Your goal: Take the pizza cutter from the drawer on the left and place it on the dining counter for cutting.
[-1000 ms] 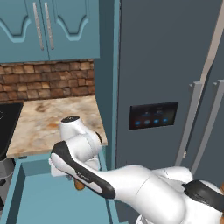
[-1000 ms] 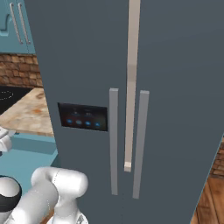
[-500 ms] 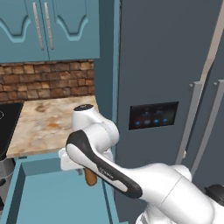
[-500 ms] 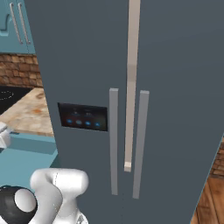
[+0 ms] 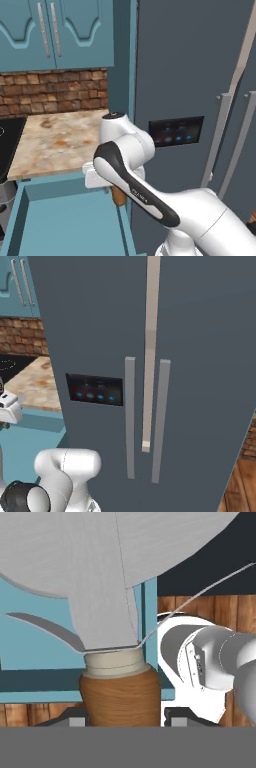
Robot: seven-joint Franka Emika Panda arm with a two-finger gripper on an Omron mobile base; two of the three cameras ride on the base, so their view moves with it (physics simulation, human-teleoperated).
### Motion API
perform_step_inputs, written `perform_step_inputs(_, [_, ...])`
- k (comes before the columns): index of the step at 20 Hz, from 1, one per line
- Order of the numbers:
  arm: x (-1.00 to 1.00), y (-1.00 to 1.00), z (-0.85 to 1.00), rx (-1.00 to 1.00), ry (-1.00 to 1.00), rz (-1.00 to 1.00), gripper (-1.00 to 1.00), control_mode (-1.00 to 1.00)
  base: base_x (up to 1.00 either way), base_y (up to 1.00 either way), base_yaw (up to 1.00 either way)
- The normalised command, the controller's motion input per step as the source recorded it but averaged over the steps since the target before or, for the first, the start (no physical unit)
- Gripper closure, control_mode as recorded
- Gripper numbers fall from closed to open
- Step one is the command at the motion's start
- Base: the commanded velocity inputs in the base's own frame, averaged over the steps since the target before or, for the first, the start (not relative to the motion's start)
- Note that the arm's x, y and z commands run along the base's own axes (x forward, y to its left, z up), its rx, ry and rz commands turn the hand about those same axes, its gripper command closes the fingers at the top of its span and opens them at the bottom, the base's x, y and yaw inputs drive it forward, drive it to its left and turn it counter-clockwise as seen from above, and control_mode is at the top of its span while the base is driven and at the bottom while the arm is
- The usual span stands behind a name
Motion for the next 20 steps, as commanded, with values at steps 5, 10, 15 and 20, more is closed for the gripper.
perform_step_inputs(5, [-0.11,-0.15,0.03,0.00,0.00,0.00,1.00,-1.00,0.00,0.00,0.00])
perform_step_inputs(10, [-0.02,-0.08,0.04,0.00,0.00,0.00,1.00,-1.00,0.00,0.00,0.00])
perform_step_inputs(15, [-0.01,-0.05,0.01,0.00,0.00,0.00,1.00,1.00,-0.03,-0.03,0.00])
perform_step_inputs(20, [0.00,0.00,0.00,0.00,0.00,0.00,1.00,1.00,-0.14,-0.04,0.00])
